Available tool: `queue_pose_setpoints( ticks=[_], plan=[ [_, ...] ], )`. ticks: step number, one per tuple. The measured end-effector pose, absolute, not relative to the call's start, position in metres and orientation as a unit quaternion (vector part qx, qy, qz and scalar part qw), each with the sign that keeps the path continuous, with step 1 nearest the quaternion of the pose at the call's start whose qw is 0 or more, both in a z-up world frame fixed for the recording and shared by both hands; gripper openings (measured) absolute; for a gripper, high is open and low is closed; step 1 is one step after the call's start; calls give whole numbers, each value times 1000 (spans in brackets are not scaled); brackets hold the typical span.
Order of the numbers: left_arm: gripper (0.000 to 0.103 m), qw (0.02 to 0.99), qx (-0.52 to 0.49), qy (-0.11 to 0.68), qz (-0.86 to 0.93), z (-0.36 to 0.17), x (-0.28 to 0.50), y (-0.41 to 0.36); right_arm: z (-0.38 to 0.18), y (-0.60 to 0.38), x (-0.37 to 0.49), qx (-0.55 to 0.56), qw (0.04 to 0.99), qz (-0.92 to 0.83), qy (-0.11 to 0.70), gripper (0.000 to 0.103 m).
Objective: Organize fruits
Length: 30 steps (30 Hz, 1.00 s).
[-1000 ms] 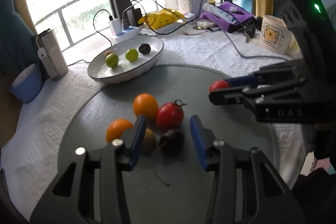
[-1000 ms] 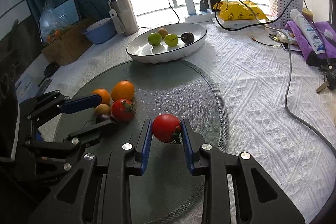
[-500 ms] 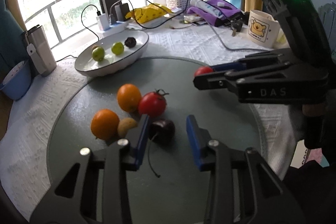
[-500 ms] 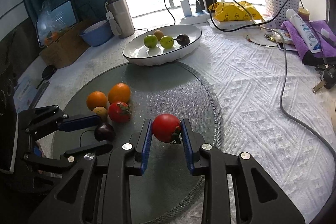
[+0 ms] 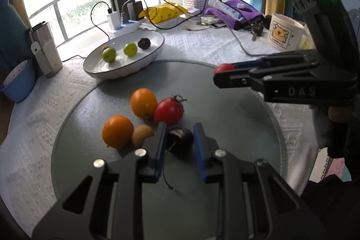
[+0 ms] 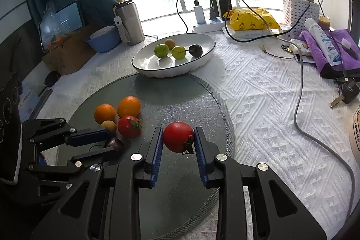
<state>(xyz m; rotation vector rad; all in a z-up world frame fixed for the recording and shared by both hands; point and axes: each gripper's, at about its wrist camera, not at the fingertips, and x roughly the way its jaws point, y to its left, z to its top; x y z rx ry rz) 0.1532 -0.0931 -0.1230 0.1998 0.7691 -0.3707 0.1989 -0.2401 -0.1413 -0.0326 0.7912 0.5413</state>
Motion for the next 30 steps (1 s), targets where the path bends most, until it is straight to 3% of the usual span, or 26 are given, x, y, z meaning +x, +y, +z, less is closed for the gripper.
queue_pose_setpoints(
  ticks=[9, 21, 30],
  plan=[
    [22, 908, 78, 366, -189, -113, 151, -90, -135, -236, 199, -22, 888, 264, 376, 30],
    [31, 903, 98, 385, -163, -131, 160, -91, -136, -236, 199, -23, 888, 264, 377, 30],
    [28, 900, 68, 396, -168, -134, 165, -83, -136, -236, 202, -24, 887, 265, 376, 30]
  ],
)
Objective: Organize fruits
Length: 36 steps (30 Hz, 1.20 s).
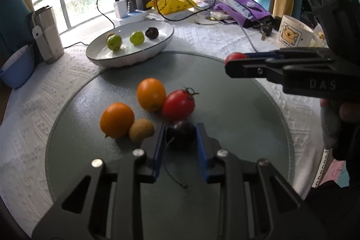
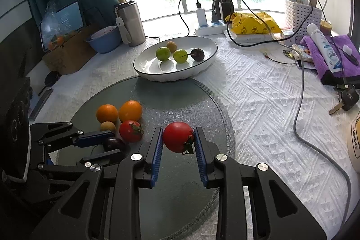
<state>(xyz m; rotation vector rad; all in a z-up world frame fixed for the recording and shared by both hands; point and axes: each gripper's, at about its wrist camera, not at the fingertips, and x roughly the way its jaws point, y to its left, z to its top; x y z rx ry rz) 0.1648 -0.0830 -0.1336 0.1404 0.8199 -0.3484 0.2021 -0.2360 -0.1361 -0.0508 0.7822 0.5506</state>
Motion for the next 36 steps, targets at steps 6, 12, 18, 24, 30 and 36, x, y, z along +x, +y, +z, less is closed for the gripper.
queue_pose_setpoints(
  ticks=[6, 12, 18, 24, 30, 36],
  plan=[
    [28, 901, 55, 393, -175, -126, 164, -82, -130, -232, 209, -29, 888, 268, 372, 30],
    [28, 909, 43, 377, -172, -107, 173, -74, -123, -227, 220, -34, 888, 272, 369, 30],
    [28, 917, 36, 363, -164, -95, 188, -63, -118, -220, 234, -38, 887, 278, 366, 30],
    [28, 925, 27, 350, -147, -88, 213, -46, -113, -211, 254, -42, 887, 282, 363, 30],
    [28, 929, 28, 344, -135, -86, 240, -33, -110, -199, 276, -47, 886, 288, 359, 30],
    [28, 931, 24, 340, -127, -87, 268, -22, -111, -190, 301, -52, 887, 287, 358, 30]
  ],
)
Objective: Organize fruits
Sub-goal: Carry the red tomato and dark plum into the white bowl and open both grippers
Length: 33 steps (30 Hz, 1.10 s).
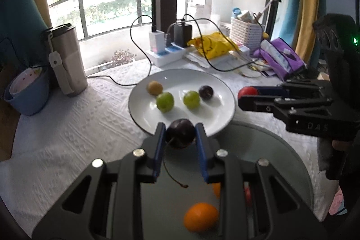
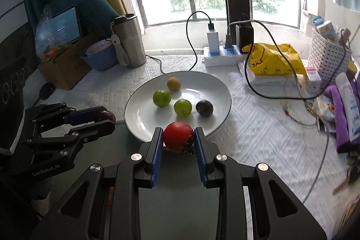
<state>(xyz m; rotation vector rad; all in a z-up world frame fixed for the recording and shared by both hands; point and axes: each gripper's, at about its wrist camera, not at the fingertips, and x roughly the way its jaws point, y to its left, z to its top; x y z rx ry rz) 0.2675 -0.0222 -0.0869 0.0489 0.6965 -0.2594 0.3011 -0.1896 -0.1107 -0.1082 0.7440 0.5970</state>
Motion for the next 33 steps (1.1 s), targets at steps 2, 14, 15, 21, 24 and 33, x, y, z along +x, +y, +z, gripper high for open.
queue_pose_setpoints(
  ticks=[2, 14, 15, 21, 24, 33],
  plan=[
    [28, 932, 20, 340, -126, -88, 277, -20, -113, -187, 309, -52, 886, 287, 361, 30],
    [28, 926, 8, 359, -114, -105, 320, -13, -134, -176, 345, -65, 879, 273, 385, 30],
    [28, 925, 6, 363, -112, -107, 323, -12, -136, -174, 346, -72, 880, 268, 386, 30],
    [28, 922, -1, 373, -100, -116, 336, -7, -147, -163, 358, -106, 884, 245, 384, 30],
    [28, 921, -9, 378, -95, -120, 342, -4, -151, -157, 366, -116, 886, 238, 380, 30],
    [29, 924, -20, 373, -86, -123, 352, -2, -150, -159, 388, -97, 895, 221, 376, 30]
  ],
)
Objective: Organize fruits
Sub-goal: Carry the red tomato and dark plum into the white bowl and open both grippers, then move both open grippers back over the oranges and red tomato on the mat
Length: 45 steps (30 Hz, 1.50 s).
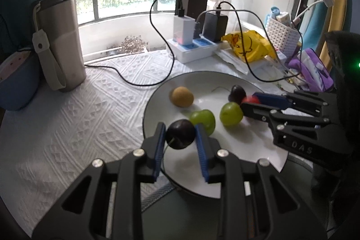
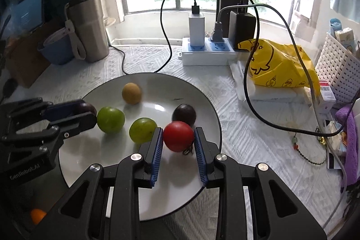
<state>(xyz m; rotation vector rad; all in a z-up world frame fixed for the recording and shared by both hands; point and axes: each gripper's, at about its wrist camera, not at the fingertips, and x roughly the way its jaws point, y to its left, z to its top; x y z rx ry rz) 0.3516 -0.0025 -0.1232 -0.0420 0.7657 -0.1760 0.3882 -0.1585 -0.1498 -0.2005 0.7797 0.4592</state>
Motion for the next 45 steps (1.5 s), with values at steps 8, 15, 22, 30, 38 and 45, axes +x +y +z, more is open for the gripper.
queue_pose_setpoints(
  ticks=[8, 15, 22, 30, 38, 45],
  plan=[
    [31, 932, -29, 355, -69, -113, 342, 5, -139, -162, 378, -89, 898, 220, 371, 30],
    [34, 938, -30, 339, -70, -96, 320, 3, -121, -164, 357, -82, 901, 228, 360, 30],
    [47, 944, -34, 321, -72, -81, 291, -1, -106, -168, 328, -73, 903, 238, 352, 31],
    [47, 946, -31, 313, -77, -71, 258, -7, -97, -172, 297, -67, 904, 243, 345, 31],
    [47, 946, -35, 312, -78, -74, 231, -7, -97, -172, 270, -68, 902, 252, 345, 31],
    [48, 944, -37, 318, -77, -81, 210, -8, -102, -172, 251, -65, 900, 257, 347, 31]
  ],
)
